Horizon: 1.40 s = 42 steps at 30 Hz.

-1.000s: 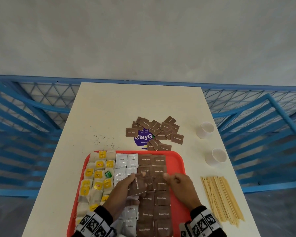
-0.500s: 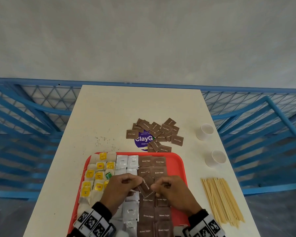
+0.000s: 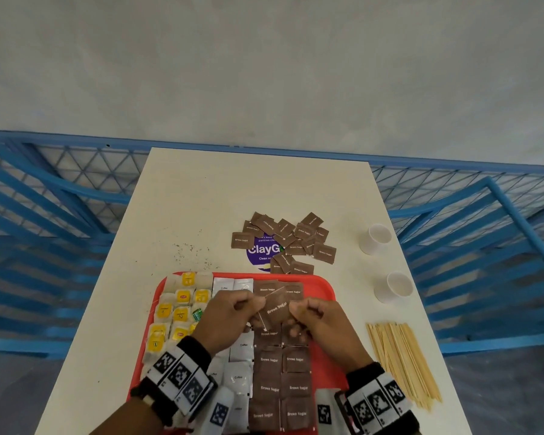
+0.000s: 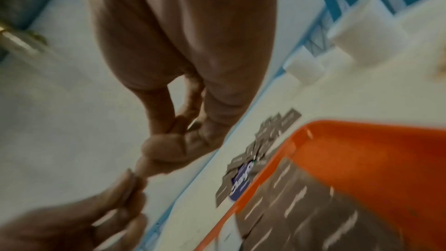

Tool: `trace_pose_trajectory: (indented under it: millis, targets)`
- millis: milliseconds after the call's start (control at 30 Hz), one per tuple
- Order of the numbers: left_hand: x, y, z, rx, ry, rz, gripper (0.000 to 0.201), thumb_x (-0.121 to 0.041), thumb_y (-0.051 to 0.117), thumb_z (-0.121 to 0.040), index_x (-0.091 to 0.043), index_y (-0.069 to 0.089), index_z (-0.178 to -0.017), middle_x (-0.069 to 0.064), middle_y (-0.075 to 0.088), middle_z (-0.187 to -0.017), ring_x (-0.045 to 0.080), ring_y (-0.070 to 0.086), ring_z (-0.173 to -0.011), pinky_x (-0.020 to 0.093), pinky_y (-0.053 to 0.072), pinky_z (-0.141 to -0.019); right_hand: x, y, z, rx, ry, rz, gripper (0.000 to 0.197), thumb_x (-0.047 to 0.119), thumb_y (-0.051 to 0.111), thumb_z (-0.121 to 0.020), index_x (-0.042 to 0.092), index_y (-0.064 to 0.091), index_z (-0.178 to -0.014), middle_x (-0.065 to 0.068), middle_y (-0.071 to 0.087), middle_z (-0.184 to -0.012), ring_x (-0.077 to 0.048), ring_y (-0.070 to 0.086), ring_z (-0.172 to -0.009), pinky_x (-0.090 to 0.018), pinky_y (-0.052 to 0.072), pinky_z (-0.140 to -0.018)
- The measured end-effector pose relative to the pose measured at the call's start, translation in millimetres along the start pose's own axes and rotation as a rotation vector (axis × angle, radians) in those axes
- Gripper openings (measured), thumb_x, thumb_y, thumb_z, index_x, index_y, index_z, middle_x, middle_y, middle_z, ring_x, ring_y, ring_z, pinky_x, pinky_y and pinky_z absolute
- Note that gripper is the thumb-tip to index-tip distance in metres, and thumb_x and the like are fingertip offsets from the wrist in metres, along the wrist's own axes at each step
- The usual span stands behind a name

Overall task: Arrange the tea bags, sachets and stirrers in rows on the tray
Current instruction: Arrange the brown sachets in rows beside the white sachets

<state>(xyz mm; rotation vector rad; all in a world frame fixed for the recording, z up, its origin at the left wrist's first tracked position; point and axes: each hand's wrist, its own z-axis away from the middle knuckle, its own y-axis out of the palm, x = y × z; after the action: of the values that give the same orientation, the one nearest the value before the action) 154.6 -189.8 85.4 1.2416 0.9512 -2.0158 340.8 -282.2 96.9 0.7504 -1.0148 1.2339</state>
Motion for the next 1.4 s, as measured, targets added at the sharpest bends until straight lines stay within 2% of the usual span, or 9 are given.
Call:
trace_pose_trajectory:
  millis: [200, 467, 600, 767, 867, 1033, 1167, 1300, 1400]
  targets:
    - [9, 0, -1, 0.090, 0.000, -0.119, 0.022, -0.034, 0.075, -0.086, -0.017, 0.075, -0.071, 0.000, 0.074, -0.065, 0.005, 0.061, -0.054, 0.018, 0.048, -0.057, -17, -3, 2, -0.005, 0.006, 0.163, 0.013, 0.017, 0.076, -0.084, 0.005, 0.072, -0.080, -0.015, 0.074, -0.079, -0.015, 0.067, -0.067, -0.025, 0.053, -0.066]
    - [68, 4, 13, 0.096, -0.083, -0.317, 0.030, -0.027, 0.070, -0.090, -0.019, 0.069, -0.061, -0.004, 0.071, -0.060, 0.004, 0.064, -0.053, 0.021, 0.055, -0.061, -101, 13, -5, -0.031, 0.253, 0.359, 0.029, 0.013, 0.071, -0.086, 0.011, 0.064, -0.059, 0.007, 0.052, -0.049, -0.004, 0.043, -0.045, -0.020, 0.037, -0.049]
    - [75, 5, 16, 0.115, -0.087, -0.298, 0.029, -0.026, 0.071, -0.089, -0.017, 0.068, -0.062, -0.003, 0.072, -0.062, 0.007, 0.066, -0.054, 0.017, 0.053, -0.058, -100, 21, -9, -0.048, 0.239, 0.403, 0.028, 0.010, 0.073, -0.084, 0.016, 0.066, -0.057, 0.008, 0.058, -0.047, 0.001, 0.048, -0.043, -0.015, 0.040, -0.046]
    - [76, 2, 17, 0.158, -0.103, -0.281, 0.030, -0.032, 0.071, -0.089, -0.009, 0.071, -0.070, -0.002, 0.073, -0.064, 0.006, 0.066, -0.056, 0.021, 0.055, -0.063, -98, 21, -7, -0.178, 0.227, 0.622, 0.032, 0.036, 0.075, -0.078, 0.019, 0.061, -0.056, 0.002, 0.071, -0.062, -0.002, 0.057, -0.053, -0.013, 0.042, -0.053]
    - [79, -5, 16, 0.153, -0.126, -0.276, 0.040, -0.033, 0.067, -0.092, -0.004, 0.062, -0.064, -0.001, 0.066, -0.055, 0.006, 0.060, -0.048, 0.026, 0.055, -0.059, -94, 15, -4, -0.218, 0.187, 0.641, 0.037, 0.040, 0.075, -0.078, 0.018, 0.057, -0.055, 0.000, 0.070, -0.065, -0.003, 0.054, -0.056, -0.014, 0.040, -0.055]
    - [67, -25, -12, 0.122, -0.089, -0.436, 0.049, -0.040, 0.062, -0.094, -0.020, 0.041, -0.055, -0.002, 0.042, -0.051, 0.006, 0.036, -0.044, 0.012, 0.038, -0.052, -76, -10, -26, -0.183, 0.130, 0.695, 0.047, 0.036, 0.071, -0.086, 0.020, 0.051, -0.047, 0.002, 0.060, -0.056, -0.003, 0.050, -0.055, -0.028, 0.048, -0.064]
    - [36, -44, -61, 0.032, -0.030, -0.549, 0.051, -0.038, 0.061, -0.095, -0.020, 0.037, -0.053, -0.007, 0.037, -0.049, 0.006, 0.032, -0.043, 0.016, 0.034, -0.052, -39, -38, -75, -0.226, 0.095, 0.723, 0.047, 0.042, 0.068, -0.087, 0.014, 0.053, -0.052, 0.006, 0.053, -0.052, -0.002, 0.044, -0.047, -0.015, 0.039, -0.054]
    - [17, -60, -107, -0.019, -0.026, -0.585, 0.050, -0.041, 0.064, -0.091, -0.018, 0.041, -0.053, -0.005, 0.045, -0.050, 0.011, 0.041, -0.049, 0.025, 0.038, -0.056, -14, -60, -131, -0.292, 0.119, 0.747, 0.022, 0.027, 0.065, -0.088, 0.014, 0.070, -0.071, 0.006, 0.067, -0.074, -0.010, 0.061, -0.071, -0.017, 0.042, -0.057]
    - [19, -65, -130, -0.010, -0.034, -0.632, 0.047, -0.041, 0.064, -0.091, -0.018, 0.044, -0.056, -0.005, 0.047, -0.054, 0.011, 0.043, -0.053, 0.026, 0.035, -0.056, -10, -74, -165, -0.315, 0.146, 0.793, 0.019, 0.017, 0.057, -0.089, 0.024, 0.065, -0.073, -0.003, 0.071, -0.095, -0.023, 0.066, -0.094, -0.030, 0.053, -0.078]
